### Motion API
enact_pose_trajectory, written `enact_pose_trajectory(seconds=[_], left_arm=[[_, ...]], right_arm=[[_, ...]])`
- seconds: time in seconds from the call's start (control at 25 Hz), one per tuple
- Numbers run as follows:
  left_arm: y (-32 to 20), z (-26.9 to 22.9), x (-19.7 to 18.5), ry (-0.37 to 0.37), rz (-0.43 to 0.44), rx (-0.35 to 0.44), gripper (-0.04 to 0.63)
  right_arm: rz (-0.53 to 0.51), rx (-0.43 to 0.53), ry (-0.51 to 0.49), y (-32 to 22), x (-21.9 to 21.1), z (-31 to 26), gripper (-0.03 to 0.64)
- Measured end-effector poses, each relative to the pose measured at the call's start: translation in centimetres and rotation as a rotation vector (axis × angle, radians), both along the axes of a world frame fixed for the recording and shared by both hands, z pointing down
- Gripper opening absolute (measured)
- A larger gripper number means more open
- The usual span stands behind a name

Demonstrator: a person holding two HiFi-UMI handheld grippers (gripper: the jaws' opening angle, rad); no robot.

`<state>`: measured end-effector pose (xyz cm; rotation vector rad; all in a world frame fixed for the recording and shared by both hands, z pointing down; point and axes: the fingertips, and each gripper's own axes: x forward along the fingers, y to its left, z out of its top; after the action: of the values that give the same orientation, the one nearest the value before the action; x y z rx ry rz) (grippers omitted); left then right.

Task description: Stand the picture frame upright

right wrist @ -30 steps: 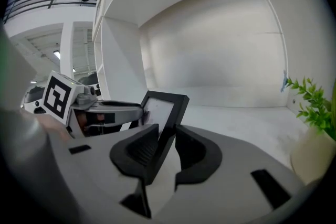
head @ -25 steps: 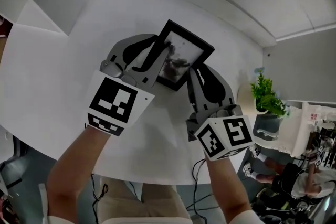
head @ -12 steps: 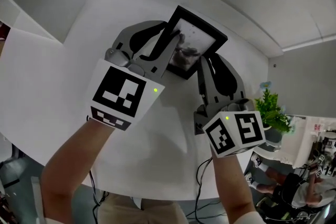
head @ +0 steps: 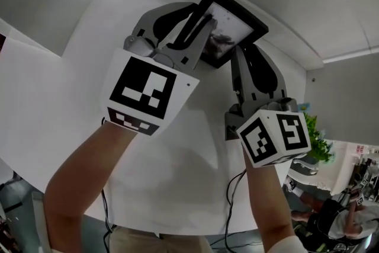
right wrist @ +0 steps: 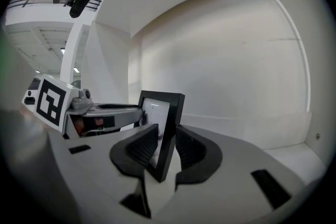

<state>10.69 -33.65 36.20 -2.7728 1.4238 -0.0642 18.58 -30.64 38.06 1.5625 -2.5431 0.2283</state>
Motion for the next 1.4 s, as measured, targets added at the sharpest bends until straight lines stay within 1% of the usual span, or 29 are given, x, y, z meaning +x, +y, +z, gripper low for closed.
enact_pose_trajectory(seconds=[0.28,0.56,0.68,0.88,1.04,1.24,1.4], left_arm=[[-0.7,0.6,0.3,0.02,-0.012,0.006,0.107],[-3.6,0.6,1.4,0.029,-0.015,0.022,0.107],[-4.5,0.9,1.5,0.036,-0.023,0.037,0.107],[-5.0,0.5,1.2,0.089,-0.043,0.038,0.107],[-5.6,0.2,1.3,0.107,-0.051,0.017,0.107],[-6.6,-0.5,2.1,0.152,-0.083,0.022,0.107],[-7.3,-0.2,2.9,0.14,-0.082,0.03,0.106]], right_arm=[[0.03,0.028,-0.012,-0.9,0.4,0.3,0.112],[0.08,0.039,-0.012,-4.5,1.8,0.2,0.109],[0.101,0.039,-0.027,-5.8,2.1,0.2,0.109],[0.116,0.072,-0.039,-6.2,2.0,-0.3,0.109],[0.123,0.085,-0.051,-6.8,2.2,-0.8,0.107],[0.14,0.113,-0.052,-7.8,3.0,-1.4,0.107],[0.145,0.114,-0.039,-8.5,3.7,-1.0,0.101]])
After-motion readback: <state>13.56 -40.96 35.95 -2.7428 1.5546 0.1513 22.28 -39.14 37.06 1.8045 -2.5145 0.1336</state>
